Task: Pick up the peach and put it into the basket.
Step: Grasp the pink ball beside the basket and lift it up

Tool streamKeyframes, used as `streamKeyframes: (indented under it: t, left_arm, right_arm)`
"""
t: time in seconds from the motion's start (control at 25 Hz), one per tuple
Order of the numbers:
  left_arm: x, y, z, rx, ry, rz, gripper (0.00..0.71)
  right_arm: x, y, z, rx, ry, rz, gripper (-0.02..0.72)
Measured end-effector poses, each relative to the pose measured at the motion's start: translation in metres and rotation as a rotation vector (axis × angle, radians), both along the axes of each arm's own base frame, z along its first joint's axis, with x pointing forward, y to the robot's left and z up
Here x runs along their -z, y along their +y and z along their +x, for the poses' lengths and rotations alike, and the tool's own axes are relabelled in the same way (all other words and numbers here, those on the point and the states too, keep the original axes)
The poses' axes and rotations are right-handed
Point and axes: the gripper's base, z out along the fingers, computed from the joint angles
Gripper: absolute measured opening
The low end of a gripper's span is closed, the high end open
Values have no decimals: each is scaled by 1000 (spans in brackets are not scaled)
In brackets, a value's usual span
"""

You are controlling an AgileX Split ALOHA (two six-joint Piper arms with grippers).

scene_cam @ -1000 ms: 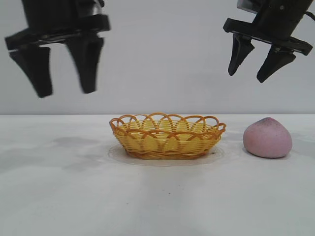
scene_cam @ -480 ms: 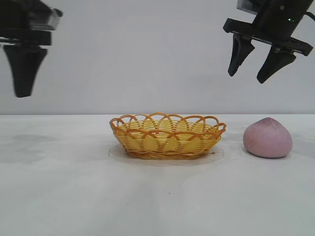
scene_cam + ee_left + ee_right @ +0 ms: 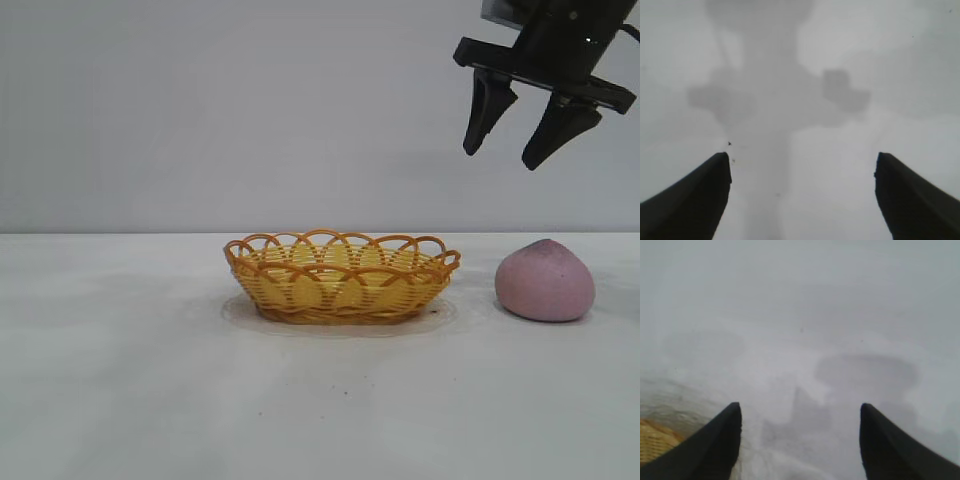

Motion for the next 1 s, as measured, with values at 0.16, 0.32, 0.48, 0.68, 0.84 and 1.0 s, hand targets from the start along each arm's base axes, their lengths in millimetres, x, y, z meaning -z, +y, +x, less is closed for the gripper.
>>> streamKeyframes:
  t: [0.16, 0.32, 0.48, 0.68, 0.84, 1.0]
  left_arm:
    - [-45, -2, -27, -2, -116, -29, 529]
    - [-89, -3, -66, 9, -235, -44, 529]
    - [-110, -3, -122, 15, -336, -45, 529]
    - [-102, -3, -198, 16, -457, -47, 529]
    - [-80, -2, -250, 19, -523, -46, 529]
    - [-55, -2, -294, 21, -608, -48, 529]
  right_arm:
    - [0, 0, 0, -1, 2, 0, 435]
    - [0, 0, 0, -1, 2, 0, 435]
    - [0, 0, 0, -2, 3, 0, 435]
    - [0, 0, -1, -5, 8, 0, 435]
    - [1, 0, -2, -22, 17, -5, 435]
    - [1, 1, -2, -27, 20, -6, 435]
